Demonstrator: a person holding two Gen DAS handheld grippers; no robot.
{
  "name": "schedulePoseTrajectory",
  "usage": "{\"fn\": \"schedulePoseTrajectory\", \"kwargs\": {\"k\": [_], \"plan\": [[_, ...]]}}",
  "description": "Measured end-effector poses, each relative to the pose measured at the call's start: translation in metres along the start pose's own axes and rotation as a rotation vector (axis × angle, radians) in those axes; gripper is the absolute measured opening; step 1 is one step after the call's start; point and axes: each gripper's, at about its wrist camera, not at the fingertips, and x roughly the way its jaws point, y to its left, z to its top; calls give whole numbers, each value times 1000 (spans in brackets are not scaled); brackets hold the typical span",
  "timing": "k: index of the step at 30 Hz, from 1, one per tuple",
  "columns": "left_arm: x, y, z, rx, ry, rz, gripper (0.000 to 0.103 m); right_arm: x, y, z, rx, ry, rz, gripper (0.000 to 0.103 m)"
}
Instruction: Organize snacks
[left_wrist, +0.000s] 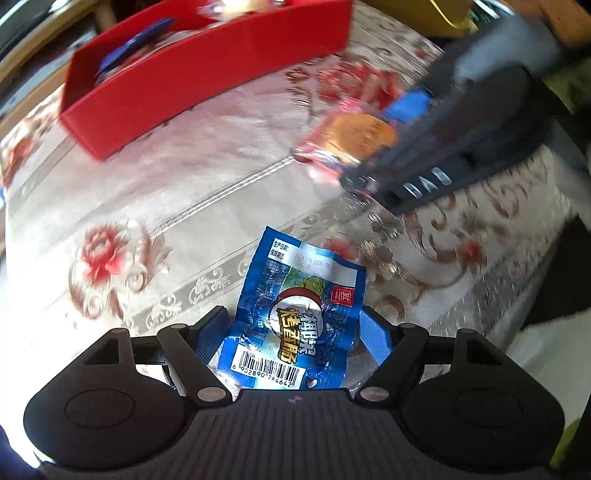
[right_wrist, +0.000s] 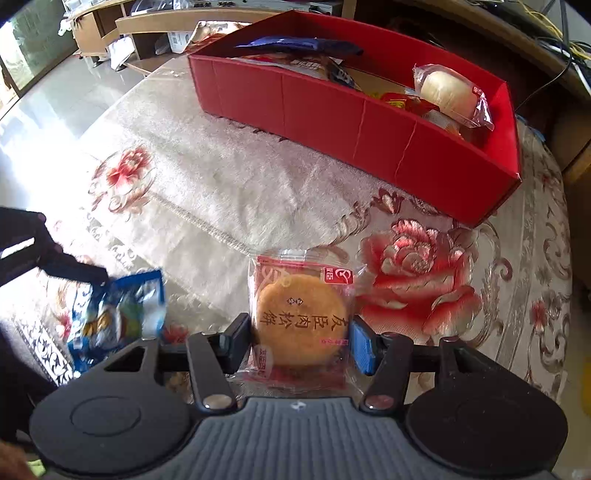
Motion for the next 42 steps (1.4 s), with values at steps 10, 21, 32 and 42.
{"fn": "schedulePoseTrajectory", "kwargs": {"k": [10,21,32,42], "plan": [[-11,32,12,-233,-47,14,81,-18,-9,-8,86,-35,1,58],[4,23,20,-219,-53,71,82,-6,-1,-9,56,-4,-41,58],[12,26,21,-238,-33,119,98,-9,-2,-13,74,-3,-51,58],[3,19,22,-245,-53,105,81,-30,-3,-24,111,-41,-57,52]]}}
